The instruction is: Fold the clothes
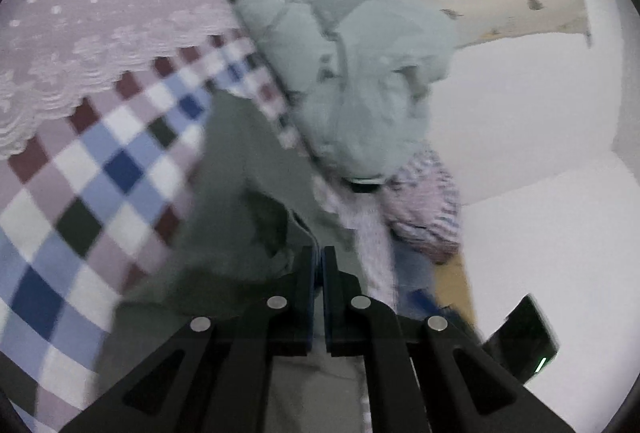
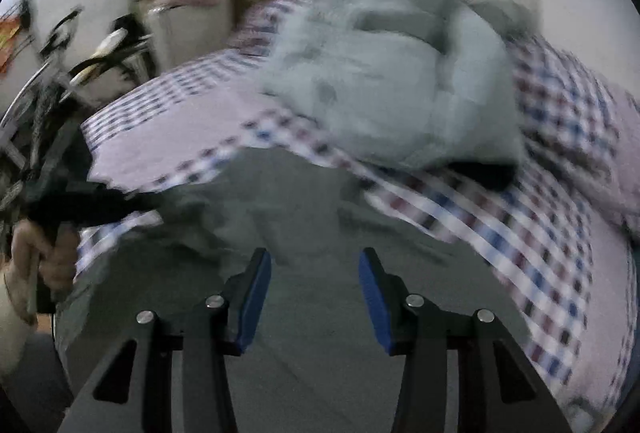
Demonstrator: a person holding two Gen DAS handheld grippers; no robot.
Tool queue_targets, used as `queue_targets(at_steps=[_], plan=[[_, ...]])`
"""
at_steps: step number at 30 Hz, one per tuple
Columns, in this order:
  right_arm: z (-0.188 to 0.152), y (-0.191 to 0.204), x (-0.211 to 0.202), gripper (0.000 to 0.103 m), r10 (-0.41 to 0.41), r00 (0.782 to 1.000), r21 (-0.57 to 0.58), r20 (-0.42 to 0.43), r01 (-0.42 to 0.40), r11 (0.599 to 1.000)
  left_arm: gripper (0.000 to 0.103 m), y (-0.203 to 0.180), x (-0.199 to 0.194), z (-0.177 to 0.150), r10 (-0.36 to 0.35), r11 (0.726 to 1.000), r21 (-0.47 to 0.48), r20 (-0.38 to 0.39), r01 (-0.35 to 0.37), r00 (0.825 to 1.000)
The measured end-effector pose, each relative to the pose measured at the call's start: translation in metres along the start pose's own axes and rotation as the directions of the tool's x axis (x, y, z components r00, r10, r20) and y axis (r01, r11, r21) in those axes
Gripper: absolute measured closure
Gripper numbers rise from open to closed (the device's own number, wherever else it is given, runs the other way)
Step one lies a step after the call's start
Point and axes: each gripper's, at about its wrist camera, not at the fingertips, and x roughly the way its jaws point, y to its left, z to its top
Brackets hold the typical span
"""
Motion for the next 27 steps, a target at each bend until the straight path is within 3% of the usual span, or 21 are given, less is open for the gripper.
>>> queue_targets(at_steps=[3,7,13,15,16,17,19,21,24,27], plan=[[-0.001,0.063,0.009,0.054,0.034,0.998,-0.147,0.047,-0.027,0.989,0.101,-0.010,-0.004,0.000,-0.082,0.997,-0.008,-0.013,0.082,0.997],[-0.004,0.131,0.026,0.054,0.001,0.994,-0.316,0.111,0.035,0.948,0.101,-0.013,-0.002,-0.001,-0.102,0.995,-0.013,-0.038,0.102,0.994],[0.003,0.154,0.060,0.057,-0.077,0.987,-0.375,0.142,0.126,0.918,0.101,-0.017,0.001,-0.002,-0.109,0.994,0.010,-0.062,0.110,0.992],[0.008,0.151,0.067,0.073,-0.089,0.988,-0.376,0.129,0.132,0.917,0.100,-0.015,-0.003,0.000,-0.105,0.994,0.019,-0.036,0.105,0.994],[0.011,0.150,0.071,0.099,-0.098,0.988,-0.377,0.120,0.136,0.916,0.093,-0.013,-0.005,0.001,-0.092,0.996,0.020,-0.020,0.093,0.996],[0.013,0.147,0.072,0.102,-0.098,0.989,-0.373,0.114,0.134,0.918,0.086,-0.010,-0.008,0.002,-0.078,0.997,0.022,-0.005,0.078,0.997],[0.019,0.137,0.067,0.102,-0.078,0.991,-0.350,0.111,0.112,0.930,0.059,-0.007,-0.012,0.004,-0.028,0.999,0.042,0.023,0.027,0.999],[0.025,0.127,0.057,0.102,-0.054,0.992,-0.322,0.113,0.088,0.943,0.056,-0.006,-0.011,0.003,-0.019,0.998,0.063,0.010,0.018,1.000],[0.034,0.113,0.041,0.102,-0.016,0.993,-0.291,0.115,0.049,0.955,0.042,-0.013,-0.005,-0.001,0.016,0.989,0.146,-0.003,-0.015,1.000],[0.040,0.100,0.024,0.102,0.048,0.993,-0.271,0.111,-0.016,0.962,0.039,-0.032,0.002,-0.013,0.071,0.950,0.306,0.004,-0.069,0.997]])
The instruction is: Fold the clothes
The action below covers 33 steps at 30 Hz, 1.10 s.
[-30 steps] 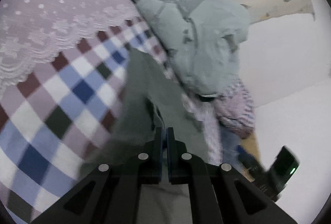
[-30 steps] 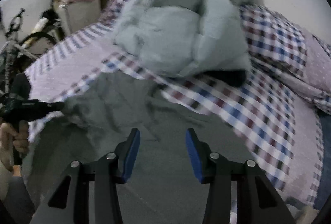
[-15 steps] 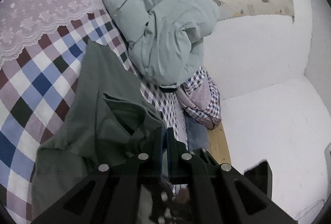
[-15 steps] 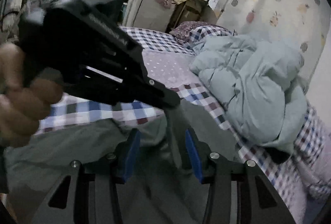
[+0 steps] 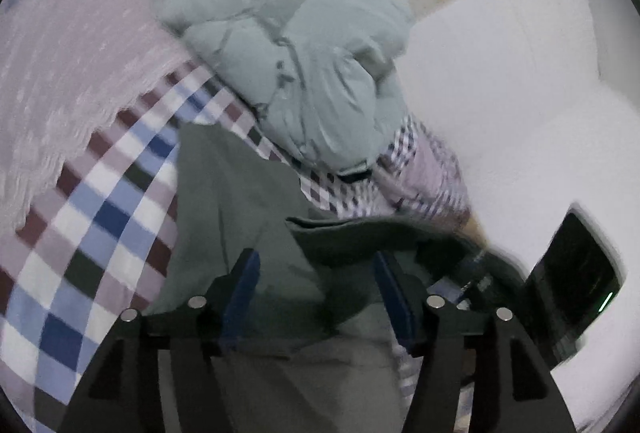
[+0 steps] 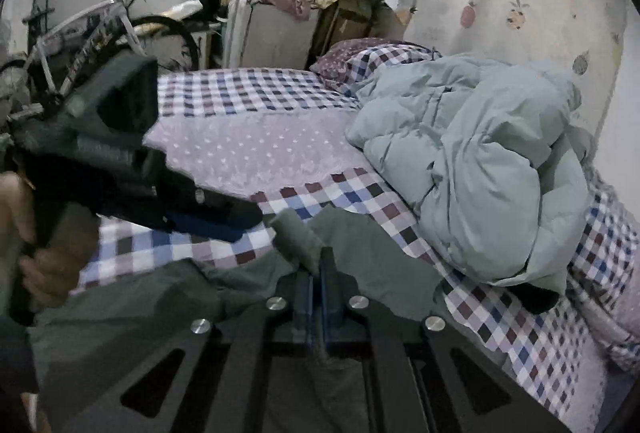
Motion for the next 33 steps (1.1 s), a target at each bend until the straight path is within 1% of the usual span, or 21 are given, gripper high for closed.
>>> queue_targets(at_steps=[1,2,3,4,6,9,11,15,17,18,19,20,21,23,25,27,30,32,33], plan=[[0.002,-0.005,-0.006,0.102,0.021,1.000,0.010,0.005,-0.021,1.000,0.039,-0.009,0.002,-0.003,0.025,0.998,0.063,0.001,-0.025,1.000],[0.003,-0.009,-0.011,0.102,0.042,0.999,0.019,0.010,-0.042,0.999,0.039,-0.020,0.003,-0.006,0.049,0.989,0.141,0.010,-0.050,0.999],[0.005,-0.014,-0.018,0.102,0.060,0.998,0.022,0.013,-0.060,0.998,0.039,-0.030,0.004,-0.010,0.070,0.974,0.213,0.021,-0.073,0.997],[0.005,-0.018,-0.023,0.102,0.073,0.997,0.019,0.014,-0.074,0.997,0.039,-0.037,0.004,-0.013,0.078,0.962,0.259,0.036,-0.084,0.996],[0.006,-0.025,-0.034,0.102,0.103,0.995,0.019,0.016,-0.104,0.994,0.039,-0.053,0.001,-0.022,0.077,0.926,0.363,0.079,-0.101,0.994],[0.005,-0.033,-0.049,0.102,0.135,0.991,0.009,0.009,-0.135,0.991,0.038,-0.066,-0.004,-0.028,0.064,0.895,0.432,0.122,-0.111,0.991],[0.004,-0.038,-0.057,0.102,0.153,0.988,0.009,0.007,-0.153,0.988,0.038,-0.069,-0.005,-0.030,0.064,0.884,0.451,0.147,-0.125,0.987],[0.000,-0.038,-0.067,0.102,0.190,0.982,-0.017,-0.026,-0.190,0.982,0.039,-0.076,-0.006,-0.032,0.042,0.871,0.478,0.162,-0.115,0.986],[-0.003,-0.035,-0.070,0.102,0.206,0.977,-0.032,-0.047,-0.208,0.978,0.039,-0.081,-0.008,-0.035,0.008,0.859,0.504,0.161,-0.089,0.987],[-0.003,-0.034,-0.071,0.102,0.213,0.975,-0.040,-0.058,-0.216,0.976,0.048,-0.084,-0.008,-0.036,-0.006,0.853,0.517,0.150,-0.073,0.989],[-0.003,-0.032,-0.071,0.102,0.218,0.974,-0.048,-0.067,-0.222,0.974,0.072,-0.086,-0.007,-0.037,-0.007,0.848,0.527,0.136,-0.067,0.991],[-0.003,-0.030,-0.071,0.102,0.221,0.972,-0.055,-0.074,-0.225,0.973,0.087,-0.088,-0.005,-0.037,-0.006,0.843,0.535,0.123,-0.061,0.992],[-0.003,-0.028,-0.071,0.102,0.218,0.973,-0.062,-0.080,-0.224,0.973,0.101,-0.089,-0.003,-0.038,0.002,0.842,0.536,0.112,-0.062,0.994],[0.000,-0.028,-0.070,0.102,0.203,0.976,-0.067,-0.078,-0.209,0.976,0.101,-0.090,0.001,-0.039,0.017,0.841,0.537,0.091,-0.063,0.996],[0.004,-0.029,-0.069,0.102,0.179,0.982,-0.067,-0.065,-0.183,0.981,0.102,-0.088,0.001,-0.036,0.007,0.856,0.514,0.084,-0.050,0.996],[0.009,-0.029,-0.067,0.102,0.141,0.989,-0.076,-0.054,-0.144,0.987,0.102,-0.088,-0.004,-0.033,-0.035,0.874,0.486,0.079,-0.008,0.996],[0.018,-0.028,-0.062,0.102,0.052,0.998,-0.101,-0.037,-0.055,0.993,0.102,-0.071,-0.010,-0.024,-0.076,0.923,0.383,0.082,0.040,0.994],[0.026,-0.027,-0.056,0.102,-0.011,1.000,-0.122,-0.024,0.008,0.992,0.102,-0.060,-0.014,-0.018,-0.104,0.947,0.312,0.086,0.072,0.991],[0.029,-0.027,-0.052,0.102,-0.024,1.000,-0.126,-0.019,0.022,0.992,0.102,-0.054,-0.015,-0.015,-0.117,0.957,0.276,0.089,0.089,0.989]])
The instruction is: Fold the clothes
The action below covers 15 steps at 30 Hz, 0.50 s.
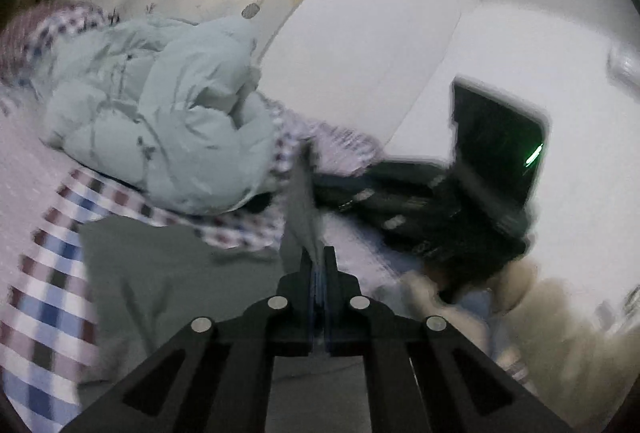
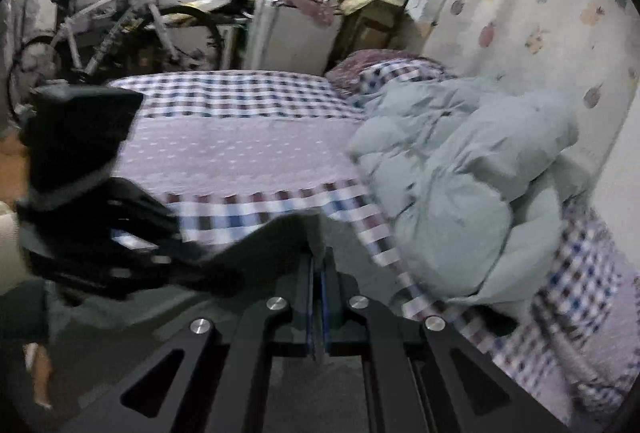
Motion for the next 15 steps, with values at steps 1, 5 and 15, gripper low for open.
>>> queue_targets(at_steps=[1,5,15], plan=[[0.003,0.000,0.003,0.102,-0.014,1.000,-0.004,0.004,0.014,1.000,0.102,0.006,-0.002,0.002,-0.012,0.999,-0.039,0.007,0.012,1.000],[0.013,-0.003,0.018,0.102,-0.053,0.999,0.004,0.008,0.053,0.999,0.102,0.030,-0.011,0.008,-0.057,0.979,-0.193,0.040,0.064,0.998],[-0.033,-0.046,0.092,0.070,-0.133,0.975,0.190,-0.179,0.167,0.967,0.102,0.093,0.006,-0.014,0.176,0.892,-0.374,-0.227,-0.252,0.958]])
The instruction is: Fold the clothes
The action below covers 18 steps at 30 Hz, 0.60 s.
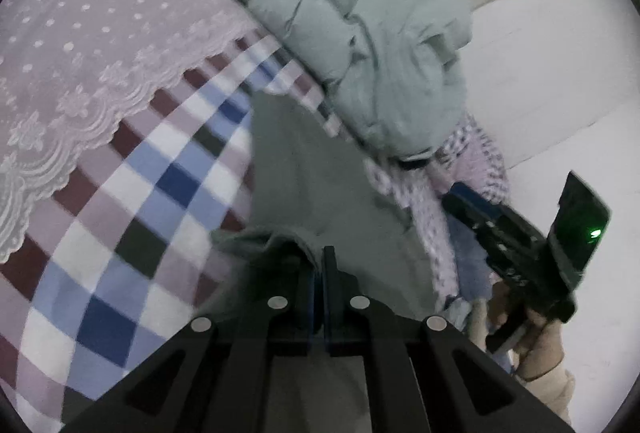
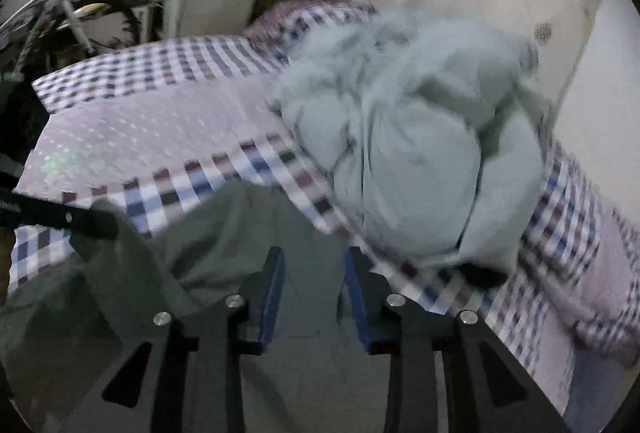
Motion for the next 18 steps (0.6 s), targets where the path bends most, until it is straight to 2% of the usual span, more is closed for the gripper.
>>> queue_targets(at_steps=[4,8,14,16,18], plan=[[0.002,0.015,0.017,0.069,0.125,0.991,-0.007,-0.044,-0.125,0.992,0.102,0.003,0.001,-0.008,0.044,0.999,0.033,-0.054,-0.042,0.998],[0.008,0.040,0.031,0.066,0.242,0.966,-0.045,-0.088,-0.247,0.968,0.102,0.000,0.006,-0.021,0.072,0.992,0.112,-0.130,-0.057,0.989],[0.017,0.077,0.053,0.065,0.406,0.900,-0.091,-0.160,-0.423,0.902,0.102,0.000,0.011,-0.040,0.090,0.980,0.192,-0.227,-0.047,0.970],[0.020,0.089,0.060,0.065,0.456,0.870,-0.104,-0.186,-0.479,0.872,0.102,0.005,0.011,-0.042,0.064,0.986,0.168,-0.248,-0.022,0.967],[0.022,0.100,0.066,0.064,0.473,0.855,-0.116,-0.214,-0.503,0.856,0.102,0.011,0.011,-0.040,0.035,0.991,0.133,-0.258,0.000,0.965]])
